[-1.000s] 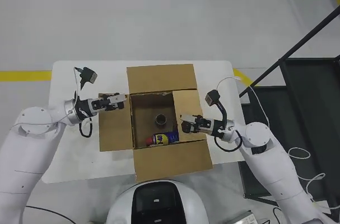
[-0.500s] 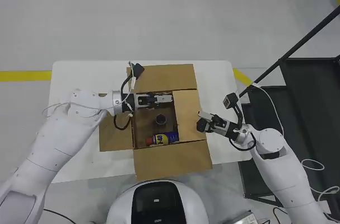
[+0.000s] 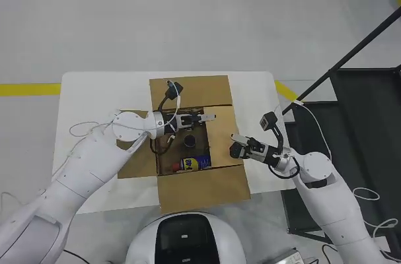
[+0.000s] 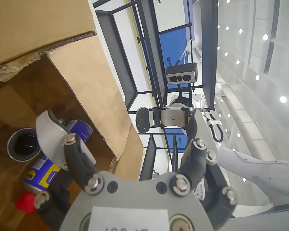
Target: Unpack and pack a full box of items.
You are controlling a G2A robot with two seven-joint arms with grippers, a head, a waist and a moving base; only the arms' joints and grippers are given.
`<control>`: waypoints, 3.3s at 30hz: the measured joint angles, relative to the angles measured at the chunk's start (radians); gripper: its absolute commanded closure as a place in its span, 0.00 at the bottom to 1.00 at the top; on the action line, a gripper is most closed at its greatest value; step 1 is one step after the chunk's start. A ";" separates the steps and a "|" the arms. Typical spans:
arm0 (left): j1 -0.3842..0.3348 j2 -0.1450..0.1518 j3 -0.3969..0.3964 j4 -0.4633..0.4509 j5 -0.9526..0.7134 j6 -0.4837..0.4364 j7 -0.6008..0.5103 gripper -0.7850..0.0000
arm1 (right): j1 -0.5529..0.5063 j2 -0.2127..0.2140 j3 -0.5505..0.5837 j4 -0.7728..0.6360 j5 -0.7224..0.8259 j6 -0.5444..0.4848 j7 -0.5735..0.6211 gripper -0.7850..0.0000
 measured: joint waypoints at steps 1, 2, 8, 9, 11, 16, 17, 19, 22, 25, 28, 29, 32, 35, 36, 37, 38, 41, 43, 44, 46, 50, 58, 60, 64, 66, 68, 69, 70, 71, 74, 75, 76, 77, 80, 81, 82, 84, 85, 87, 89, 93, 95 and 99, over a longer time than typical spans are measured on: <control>0.000 0.000 0.000 0.000 0.000 0.000 0.000 0.00 | 0.000 0.000 0.000 0.000 0.000 0.000 0.000 0.00; 0.000 0.000 0.000 0.000 0.000 0.000 0.000 0.00 | 0.000 0.000 0.000 0.000 0.000 0.000 0.000 0.00; 0.000 0.000 0.000 0.000 -0.001 0.000 0.000 0.00 | 0.000 0.000 0.000 0.000 0.000 0.000 0.000 0.00; 0.000 0.000 0.000 0.000 -0.001 0.000 0.000 0.00 | 0.000 0.000 0.000 0.000 0.000 0.000 0.000 0.00; 0.005 0.000 -0.004 -0.006 0.001 0.003 0.007 0.00 | -0.002 -0.001 -0.006 -0.007 0.003 0.006 0.001 0.00; 0.000 -0.013 -0.004 -0.001 0.026 0.050 0.033 0.00 | -0.008 0.001 -0.021 -0.033 0.020 0.039 0.058 0.00; -0.004 -0.023 0.007 0.012 0.031 0.053 0.045 0.00 | -0.012 0.002 -0.020 -0.040 0.026 0.044 0.073 0.00; -0.014 -0.041 0.028 0.044 0.038 0.056 0.066 0.00 | -0.017 0.005 -0.016 -0.048 0.025 0.051 0.088 0.00; -0.028 -0.078 0.061 0.116 0.017 0.041 0.096 0.00 | -0.031 0.008 -0.013 -0.070 0.016 0.062 0.105 0.00; -0.037 -0.113 0.087 0.186 0.005 -0.013 0.127 0.00 | -0.043 0.010 -0.010 -0.088 0.011 0.069 0.116 0.00; -0.042 -0.145 0.103 0.244 -0.005 -0.069 0.159 0.00 | -0.046 0.012 -0.013 -0.096 0.007 0.076 0.122 0.00; -0.044 -0.157 0.108 0.264 -0.010 -0.087 0.167 0.00 | -0.045 0.012 -0.017 -0.097 0.004 0.079 0.122 0.00; -0.050 -0.184 0.113 0.309 -0.027 -0.125 0.182 0.00 | -0.039 0.012 -0.029 -0.099 -0.004 0.086 0.118 0.00; -0.056 -0.205 0.106 0.340 -0.046 -0.174 0.197 0.00 | -0.038 0.011 -0.043 -0.108 -0.013 0.094 0.116 0.00; -0.057 -0.209 0.103 0.345 -0.049 -0.190 0.200 0.00 | -0.039 0.011 -0.047 -0.112 -0.015 0.097 0.117 0.00; -0.058 -0.213 0.098 0.349 -0.052 -0.205 0.202 0.00 | -0.041 0.012 -0.051 -0.117 -0.018 0.101 0.119 0.00; -0.059 -0.216 0.093 0.352 -0.052 -0.223 0.202 0.00 | -0.046 0.012 -0.057 -0.128 -0.022 0.107 0.125 0.00; -0.055 -0.222 0.076 0.347 -0.066 -0.255 0.195 0.00 | -0.061 0.015 -0.068 -0.159 -0.035 0.129 0.150 0.00; -0.051 -0.225 0.063 0.340 -0.080 -0.269 0.189 0.00 | -0.070 0.017 -0.073 -0.176 -0.050 0.145 0.160 0.00; -0.047 -0.226 0.054 0.332 -0.087 -0.279 0.186 0.00 | -0.076 0.019 -0.075 -0.187 -0.062 0.155 0.161 0.00; -0.041 -0.227 0.043 0.318 -0.094 -0.288 0.182 0.00 | -0.087 0.020 -0.079 -0.203 -0.078 0.169 0.158 0.00; -0.036 -0.232 0.020 0.284 -0.109 -0.291 0.161 0.00 | -0.113 0.021 -0.070 -0.223 -0.104 0.172 0.080 0.00; -0.036 -0.247 0.006 0.245 -0.096 -0.274 0.126 0.00 | -0.181 0.015 -0.021 -0.230 -0.064 0.061 -0.117 0.00; -0.033 -0.249 -0.001 0.241 -0.092 -0.273 0.116 0.00 | -0.208 0.015 0.000 -0.240 -0.048 0.034 -0.146 0.00; -0.022 -0.246 -0.024 0.232 -0.087 -0.278 0.092 0.00 | -0.267 0.012 0.049 -0.265 -0.036 -0.051 -0.250 0.00; -0.010 -0.240 -0.041 0.220 -0.084 -0.284 0.075 0.00 | -0.305 0.008 0.067 -0.283 -0.049 -0.109 -0.330 0.00; 0.006 -0.231 -0.061 0.200 -0.076 -0.292 0.056 0.00 | -0.333 0.005 0.084 -0.289 -0.075 -0.157 -0.411 0.00; 0.015 -0.226 -0.071 0.191 -0.069 -0.294 0.050 0.00 | -0.341 0.003 0.092 -0.290 -0.093 -0.175 -0.449 0.00; 0.024 -0.221 -0.082 0.183 -0.060 -0.295 0.047 0.00 | -0.348 0.001 0.099 -0.290 -0.114 -0.194 -0.488 0.00; 0.038 -0.213 -0.100 0.170 -0.050 -0.296 0.043 0.00 | -0.353 -0.002 0.104 -0.287 -0.142 -0.217 -0.540 0.00; 0.080 -0.190 -0.150 0.122 -0.043 -0.294 0.024 0.00 | -0.341 -0.011 0.105 -0.260 -0.228 -0.237 -0.665 0.00; 0.093 -0.183 -0.166 0.104 -0.038 -0.293 0.016 0.00 | -0.329 -0.013 0.102 -0.245 -0.254 -0.230 -0.698 0.00; 0.108 -0.175 -0.182 0.084 -0.033 -0.291 0.007 0.00 | -0.313 -0.015 0.097 -0.229 -0.278 -0.217 -0.726 0.00; 0.127 -0.165 -0.204 0.056 -0.022 -0.288 -0.005 0.00 | -0.288 -0.018 0.086 -0.203 -0.304 -0.195 -0.754 0.00; 0.178 -0.138 -0.261 -0.019 0.021 -0.275 -0.037 0.00 | -0.209 -0.026 0.050 -0.122 -0.340 -0.132 -0.787 0.00; 0.192 -0.130 -0.277 -0.037 0.040 -0.269 -0.045 0.00 | -0.183 -0.029 0.037 -0.091 -0.345 -0.115 -0.790 0.00; 0.207 -0.122 -0.293 -0.053 0.060 -0.261 -0.052 0.00 | -0.156 -0.032 0.022 -0.062 -0.353 -0.098 -0.790 0.00; 0.238 -0.107 -0.330 -0.079 0.092 -0.244 -0.063 0.00 | -0.099 -0.038 -0.011 0.000 -0.379 -0.070 -0.789 0.00; 0.251 -0.101 -0.347 -0.087 0.095 -0.239 -0.068 0.00 | -0.079 -0.040 -0.023 0.021 -0.395 -0.062 -0.791 0.00; 0.276 -0.087 -0.390 -0.104 0.094 -0.234 -0.082 0.00 | -0.047 -0.045 -0.050 0.055 -0.424 -0.050 -0.794 0.00; 0.300 -0.073 -0.435 -0.127 0.091 -0.233 -0.104 0.00 | -0.033 -0.049 -0.067 0.075 -0.429 -0.042 -0.784 0.00; 0.350 -0.045 -0.528 -0.176 0.103 -0.231 -0.158 0.00 | -0.024 -0.052 -0.078 0.088 -0.421 -0.022 -0.732 0.00; 0.381 -0.027 -0.584 -0.206 0.120 -0.226 -0.187 0.00 | -0.023 -0.052 -0.080 0.087 -0.408 -0.004 -0.690 0.00; 0.449 0.003 -0.706 -0.267 0.129 -0.213 -0.219 0.00 | -0.012 -0.051 -0.071 0.100 -0.354 -0.014 -0.585 0.00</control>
